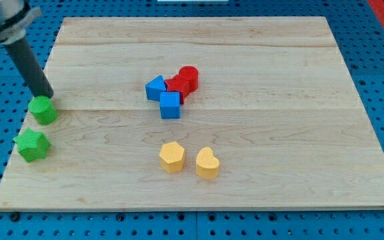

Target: Separate the blue blocks from the red blocks

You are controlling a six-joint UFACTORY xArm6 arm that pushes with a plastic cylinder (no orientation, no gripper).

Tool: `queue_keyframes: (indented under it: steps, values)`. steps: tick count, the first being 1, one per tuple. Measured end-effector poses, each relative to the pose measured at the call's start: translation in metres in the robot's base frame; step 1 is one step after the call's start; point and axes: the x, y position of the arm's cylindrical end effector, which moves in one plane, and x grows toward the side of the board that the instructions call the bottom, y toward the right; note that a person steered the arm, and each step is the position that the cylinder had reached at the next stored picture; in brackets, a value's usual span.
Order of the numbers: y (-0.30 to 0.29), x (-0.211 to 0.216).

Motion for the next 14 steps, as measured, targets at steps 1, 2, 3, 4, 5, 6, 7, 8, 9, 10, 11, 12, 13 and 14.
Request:
queue_keyframes:
  steps: [1, 2, 3, 4, 5, 6, 7, 8, 9, 10, 11, 12, 13, 14]
  values:
    - [0.019, 0.023]
    - [0.018, 0.044]
    - [0.042, 0.027]
    - [0.060, -0.023]
    - [0.060, -0.033]
    - [0.060, -0.035]
    - [0.061, -0.036]
    - [0.061, -0.036]
    - [0.108, -0.022]
    - [0.170, 0.010]
    - [0.166, 0.054]
    - [0.220, 0.050]
    - [0.229, 0.035]
    - [0.229, 0.035]
